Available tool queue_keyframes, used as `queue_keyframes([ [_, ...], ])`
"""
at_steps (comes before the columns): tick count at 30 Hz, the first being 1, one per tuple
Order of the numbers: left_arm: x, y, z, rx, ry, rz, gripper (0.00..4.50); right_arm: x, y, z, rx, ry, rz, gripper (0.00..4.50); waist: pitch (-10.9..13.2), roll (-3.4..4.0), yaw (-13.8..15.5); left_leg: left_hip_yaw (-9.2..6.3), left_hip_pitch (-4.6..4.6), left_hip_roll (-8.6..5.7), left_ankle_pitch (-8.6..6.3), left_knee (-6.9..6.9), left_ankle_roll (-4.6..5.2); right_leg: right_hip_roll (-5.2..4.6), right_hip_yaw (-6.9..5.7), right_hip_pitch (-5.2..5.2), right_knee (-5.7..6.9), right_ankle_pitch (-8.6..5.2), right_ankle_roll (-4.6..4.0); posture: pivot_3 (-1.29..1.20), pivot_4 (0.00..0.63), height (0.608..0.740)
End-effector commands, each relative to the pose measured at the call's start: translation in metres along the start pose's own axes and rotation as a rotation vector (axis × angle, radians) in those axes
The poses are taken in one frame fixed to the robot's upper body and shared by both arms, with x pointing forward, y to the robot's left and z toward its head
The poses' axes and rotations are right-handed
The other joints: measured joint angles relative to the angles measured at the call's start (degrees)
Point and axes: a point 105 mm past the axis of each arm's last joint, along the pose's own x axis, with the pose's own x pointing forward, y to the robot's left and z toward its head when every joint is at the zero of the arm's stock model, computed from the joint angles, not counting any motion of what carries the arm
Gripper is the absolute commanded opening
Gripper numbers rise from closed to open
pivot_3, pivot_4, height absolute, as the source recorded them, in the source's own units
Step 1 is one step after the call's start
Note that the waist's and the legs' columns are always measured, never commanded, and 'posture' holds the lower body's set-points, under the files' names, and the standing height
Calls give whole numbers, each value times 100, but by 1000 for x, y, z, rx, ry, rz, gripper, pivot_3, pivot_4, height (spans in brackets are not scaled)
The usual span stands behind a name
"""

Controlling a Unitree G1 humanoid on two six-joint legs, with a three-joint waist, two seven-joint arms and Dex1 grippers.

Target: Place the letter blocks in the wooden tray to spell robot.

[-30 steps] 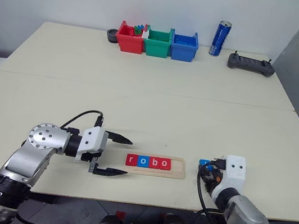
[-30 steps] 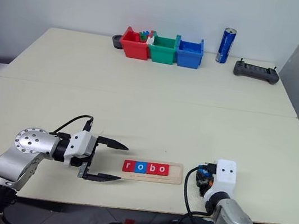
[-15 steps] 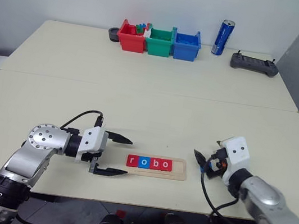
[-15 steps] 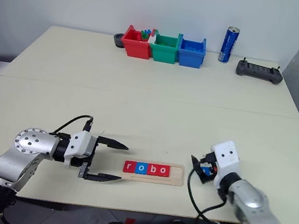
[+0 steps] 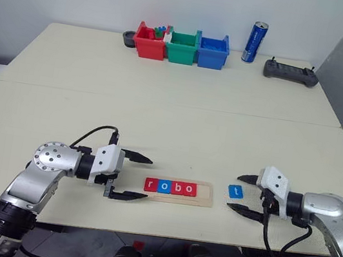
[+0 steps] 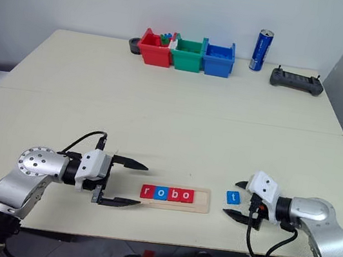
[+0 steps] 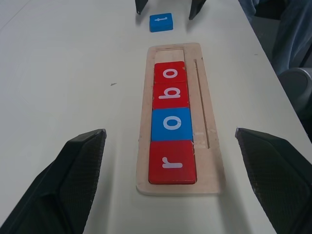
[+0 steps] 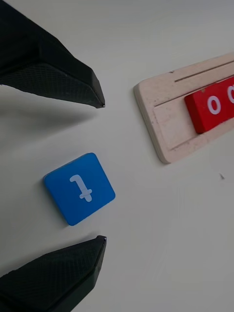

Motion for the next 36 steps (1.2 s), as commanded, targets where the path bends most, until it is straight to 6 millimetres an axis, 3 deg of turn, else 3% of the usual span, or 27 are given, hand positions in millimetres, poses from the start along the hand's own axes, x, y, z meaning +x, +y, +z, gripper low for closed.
queue_keyframes([
  [1,2,-2,6,33,-13,0,4500,1,-5,5,-62,2,30,4463,0,1,-2,0,0,0,0,0,0,0,0,0,0,1,-1,0,150,740],
  [5,1,-3,8,37,-6,1,4500,3,-6,-1,-71,33,55,4463,1,1,11,-1,0,0,0,0,0,0,-1,0,1,2,-4,0,150,740],
  [7,0,-2,9,38,-2,1,4500,3,-4,-2,-71,39,67,4100,1,1,21,-2,0,0,0,0,0,0,-1,0,1,3,-5,0,150,740],
  [12,-1,0,12,42,5,4,4500,4,-2,0,-74,33,84,2442,1,1,25,-2,1,0,0,0,0,0,-1,0,3,3,-6,0,150,740],
  [15,-2,1,13,43,9,6,4500,5,1,11,-106,4,98,1435,1,1,25,-2,2,0,0,1,0,0,-2,0,3,4,-6,0,150,740],
  [22,-4,2,9,41,16,13,4500,13,22,62,-194,-86,183,1448,1,2,24,-4,4,1,0,0,-1,1,-3,0,6,3,-5,0,150,740],
  [29,-6,0,3,37,20,18,4500,36,22,62,-229,12,164,1448,1,2,86,-3,2,0,1,2,-1,-1,-3,0,4,4,-7,0,150,740],
  [36,-7,0,1,40,14,20,4500,46,20,58,-228,40,167,1448,1,2,120,-5,2,0,1,1,-1,-1,-5,0,4,4,-8,0,150,740],
])
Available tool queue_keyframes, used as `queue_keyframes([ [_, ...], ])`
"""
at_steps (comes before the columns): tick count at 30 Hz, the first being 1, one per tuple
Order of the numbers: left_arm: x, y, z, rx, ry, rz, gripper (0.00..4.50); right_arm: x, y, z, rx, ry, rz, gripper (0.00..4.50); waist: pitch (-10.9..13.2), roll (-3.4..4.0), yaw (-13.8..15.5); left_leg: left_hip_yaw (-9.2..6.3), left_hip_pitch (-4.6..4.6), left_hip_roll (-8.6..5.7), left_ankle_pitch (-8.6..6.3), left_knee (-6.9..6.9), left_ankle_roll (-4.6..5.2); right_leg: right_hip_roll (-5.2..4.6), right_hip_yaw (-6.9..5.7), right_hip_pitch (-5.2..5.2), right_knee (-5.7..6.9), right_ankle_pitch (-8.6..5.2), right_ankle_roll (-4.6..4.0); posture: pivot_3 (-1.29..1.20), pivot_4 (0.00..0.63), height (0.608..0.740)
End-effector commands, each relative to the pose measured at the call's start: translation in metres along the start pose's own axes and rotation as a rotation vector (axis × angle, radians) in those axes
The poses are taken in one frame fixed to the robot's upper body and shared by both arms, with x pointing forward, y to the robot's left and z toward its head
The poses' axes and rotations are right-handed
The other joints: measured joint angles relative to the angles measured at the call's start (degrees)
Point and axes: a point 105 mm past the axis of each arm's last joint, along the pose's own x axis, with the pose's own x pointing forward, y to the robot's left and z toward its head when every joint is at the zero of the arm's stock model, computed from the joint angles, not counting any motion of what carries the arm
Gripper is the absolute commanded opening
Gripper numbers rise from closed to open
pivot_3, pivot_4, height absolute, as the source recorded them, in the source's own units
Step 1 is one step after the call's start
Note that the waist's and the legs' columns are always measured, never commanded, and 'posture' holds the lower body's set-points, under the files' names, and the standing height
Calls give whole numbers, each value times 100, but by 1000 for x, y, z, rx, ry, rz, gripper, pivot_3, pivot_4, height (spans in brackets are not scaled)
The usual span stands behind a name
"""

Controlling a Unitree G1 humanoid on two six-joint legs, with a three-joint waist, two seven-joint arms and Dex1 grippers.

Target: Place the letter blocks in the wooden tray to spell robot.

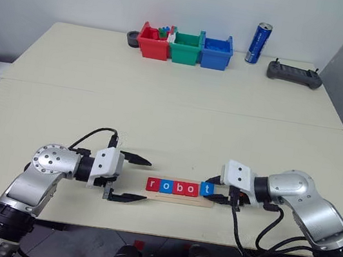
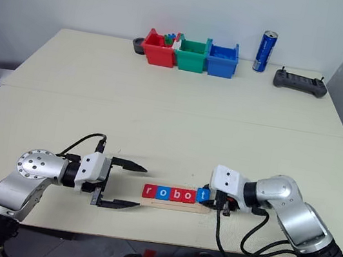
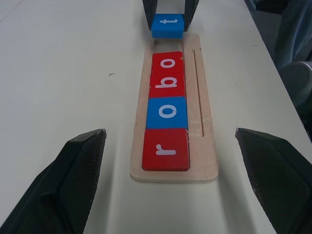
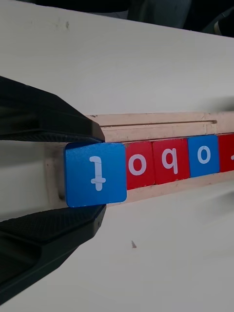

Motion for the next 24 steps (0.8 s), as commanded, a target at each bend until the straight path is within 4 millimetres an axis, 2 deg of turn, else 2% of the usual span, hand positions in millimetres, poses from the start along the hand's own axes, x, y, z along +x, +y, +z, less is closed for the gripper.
queue_keyframes([
  [1,-5,3,5,34,-4,18,4500,1,-2,2,-34,12,-3,1448,0,0,10,0,0,0,0,0,0,0,0,0,0,0,0,0,150,740],
  [15,2,3,16,39,-13,23,4500,1,-2,0,-33,33,35,1448,0,0,8,0,0,0,0,0,0,0,-1,0,1,0,-1,0,150,740],
  [22,1,4,16,38,-9,22,4500,4,-5,2,-40,30,30,3917,0,0,9,0,0,0,0,0,0,0,-1,0,1,0,-1,0,150,740],
  [24,0,4,16,38,-7,22,4500,4,-6,4,-40,24,22,4479,0,0,9,0,0,0,0,0,0,0,-1,0,1,0,-1,0,150,740],
])
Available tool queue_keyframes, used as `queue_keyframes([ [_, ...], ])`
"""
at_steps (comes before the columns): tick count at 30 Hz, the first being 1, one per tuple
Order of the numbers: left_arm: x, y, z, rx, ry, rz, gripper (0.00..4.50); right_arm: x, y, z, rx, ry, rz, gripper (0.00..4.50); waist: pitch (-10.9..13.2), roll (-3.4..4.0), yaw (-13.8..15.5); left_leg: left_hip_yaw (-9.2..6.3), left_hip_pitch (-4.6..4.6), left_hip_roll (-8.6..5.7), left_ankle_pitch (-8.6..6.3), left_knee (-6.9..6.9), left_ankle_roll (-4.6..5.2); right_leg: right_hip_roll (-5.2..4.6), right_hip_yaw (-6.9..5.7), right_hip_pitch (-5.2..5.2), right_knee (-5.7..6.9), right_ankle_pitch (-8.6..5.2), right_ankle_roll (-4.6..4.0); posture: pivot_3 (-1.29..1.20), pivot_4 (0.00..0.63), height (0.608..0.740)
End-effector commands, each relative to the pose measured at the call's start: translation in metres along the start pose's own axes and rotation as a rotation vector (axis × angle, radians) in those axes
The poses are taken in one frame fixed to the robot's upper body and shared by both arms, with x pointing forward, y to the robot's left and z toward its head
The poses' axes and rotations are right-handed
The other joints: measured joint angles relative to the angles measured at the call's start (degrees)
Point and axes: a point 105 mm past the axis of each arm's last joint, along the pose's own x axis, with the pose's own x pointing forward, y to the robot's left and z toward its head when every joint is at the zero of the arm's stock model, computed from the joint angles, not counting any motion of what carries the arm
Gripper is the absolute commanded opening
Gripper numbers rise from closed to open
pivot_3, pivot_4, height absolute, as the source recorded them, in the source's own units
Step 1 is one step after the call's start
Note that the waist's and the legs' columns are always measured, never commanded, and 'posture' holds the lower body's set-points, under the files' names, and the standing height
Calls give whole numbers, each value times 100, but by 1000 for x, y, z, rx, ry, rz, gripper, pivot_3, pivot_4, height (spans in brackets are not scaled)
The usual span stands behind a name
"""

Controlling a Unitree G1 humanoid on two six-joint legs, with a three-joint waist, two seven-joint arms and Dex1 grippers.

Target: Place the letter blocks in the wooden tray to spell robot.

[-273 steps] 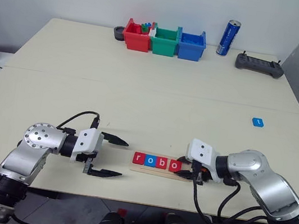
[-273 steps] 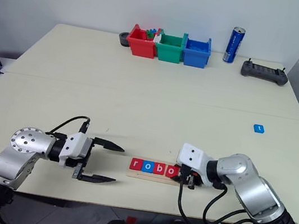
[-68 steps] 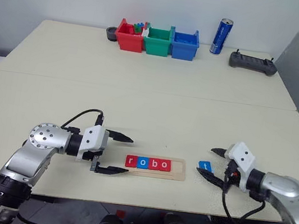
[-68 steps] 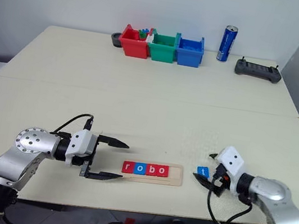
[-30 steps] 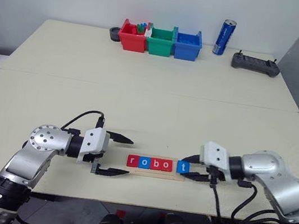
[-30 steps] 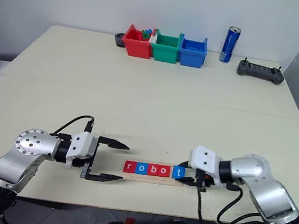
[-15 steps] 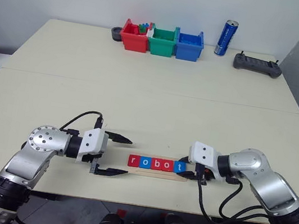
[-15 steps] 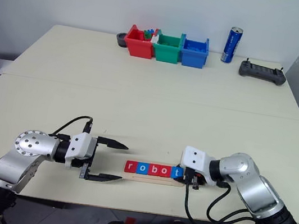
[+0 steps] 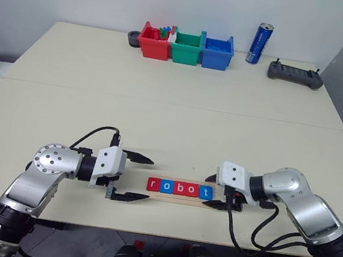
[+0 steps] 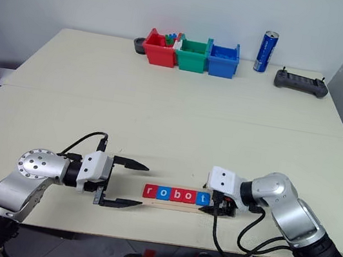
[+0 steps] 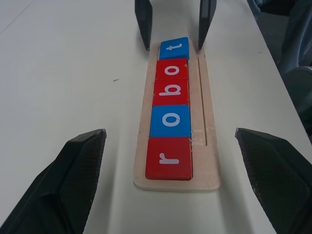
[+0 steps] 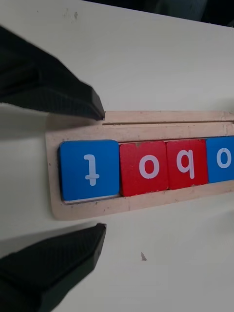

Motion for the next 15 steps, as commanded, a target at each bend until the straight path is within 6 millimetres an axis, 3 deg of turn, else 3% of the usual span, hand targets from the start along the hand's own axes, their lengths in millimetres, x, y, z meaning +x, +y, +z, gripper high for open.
queue_keyframes([
  [1,-4,3,8,43,-7,3,4500,-3,-4,12,-31,-24,-14,4479,0,0,0,0,0,0,0,0,0,0,0,0,0,0,0,0,150,740],
  [5,-6,2,4,39,1,7,4500,-17,-5,26,-24,-67,-26,4479,0,0,1,0,0,0,0,0,0,0,0,0,0,0,0,0,150,740],
  [7,-7,2,2,37,5,9,4500,-23,-1,27,-28,-70,-30,4090,0,0,3,-2,0,0,0,0,0,0,-1,0,0,0,0,0,150,740],
  [15,-8,1,-4,38,5,9,4500,-33,13,5,-48,35,-27,1390,0,0,2,0,-1,0,0,0,0,-1,-1,0,-1,0,1,0,150,740],
])
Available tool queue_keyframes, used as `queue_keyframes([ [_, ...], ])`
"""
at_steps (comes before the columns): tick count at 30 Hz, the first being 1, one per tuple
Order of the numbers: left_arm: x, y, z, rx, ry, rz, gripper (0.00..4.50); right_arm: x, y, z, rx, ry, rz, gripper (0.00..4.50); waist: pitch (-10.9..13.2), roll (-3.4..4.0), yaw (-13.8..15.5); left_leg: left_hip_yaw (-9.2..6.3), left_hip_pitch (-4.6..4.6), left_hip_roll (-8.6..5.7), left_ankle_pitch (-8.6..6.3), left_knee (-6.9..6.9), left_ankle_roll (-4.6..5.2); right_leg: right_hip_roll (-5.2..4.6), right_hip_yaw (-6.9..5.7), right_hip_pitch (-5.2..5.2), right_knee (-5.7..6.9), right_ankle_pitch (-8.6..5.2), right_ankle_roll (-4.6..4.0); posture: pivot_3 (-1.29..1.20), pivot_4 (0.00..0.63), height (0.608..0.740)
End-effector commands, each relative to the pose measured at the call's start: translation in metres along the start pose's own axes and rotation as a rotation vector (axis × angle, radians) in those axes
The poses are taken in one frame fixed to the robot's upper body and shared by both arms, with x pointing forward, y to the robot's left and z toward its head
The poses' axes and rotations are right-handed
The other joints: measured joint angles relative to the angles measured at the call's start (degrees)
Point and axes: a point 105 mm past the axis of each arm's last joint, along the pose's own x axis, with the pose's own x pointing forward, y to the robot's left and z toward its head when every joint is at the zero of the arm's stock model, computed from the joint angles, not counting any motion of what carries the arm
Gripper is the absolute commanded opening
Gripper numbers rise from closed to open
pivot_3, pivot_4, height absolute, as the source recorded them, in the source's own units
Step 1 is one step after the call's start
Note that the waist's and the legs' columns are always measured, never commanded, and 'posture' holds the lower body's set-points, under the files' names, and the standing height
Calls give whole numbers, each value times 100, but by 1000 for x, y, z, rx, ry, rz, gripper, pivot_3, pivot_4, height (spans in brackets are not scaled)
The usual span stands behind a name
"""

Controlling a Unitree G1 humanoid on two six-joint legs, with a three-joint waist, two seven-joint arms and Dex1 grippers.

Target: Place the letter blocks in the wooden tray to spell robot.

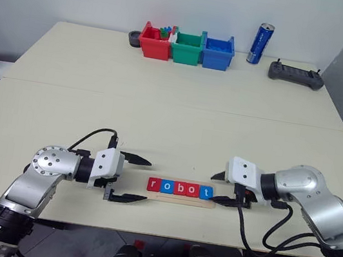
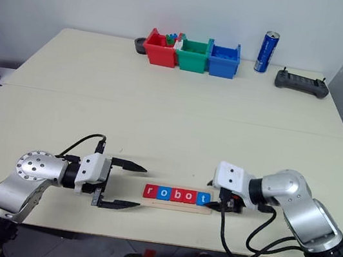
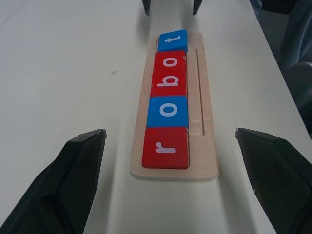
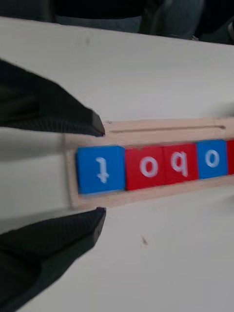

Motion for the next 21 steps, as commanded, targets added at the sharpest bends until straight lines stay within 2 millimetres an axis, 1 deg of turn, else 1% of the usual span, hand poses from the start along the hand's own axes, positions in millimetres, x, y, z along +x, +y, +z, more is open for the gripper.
queue_keyframes([
  [1,-4,3,5,43,-3,8,4500,-7,-1,8,-66,4,-24,1009,0,0,-14,2,0,0,0,1,0,0,1,0,0,0,0,0,150,740],
  [4,-2,4,5,46,-7,6,4500,-6,-2,10,-52,2,-28,49,0,0,-15,2,3,1,0,1,0,2,2,0,1,-2,3,0,150,740],
  [9,0,5,7,52,-10,4,4500,1,-3,10,-29,14,-21,49,0,0,-5,1,1,1,0,2,0,1,2,0,1,-1,1,0,150,740],
  [16,1,6,12,54,-14,9,4500,6,-4,7,-57,48,-23,49,0,0,-3,1,1,1,0,1,0,1,1,0,0,0,0,0,150,740],
  [21,1,7,13,51,-13,12,4500,11,-3,13,-63,34,-16,49,0,0,-5,1,1,1,0,1,0,1,1,0,0,-1,1,0,150,740],
])
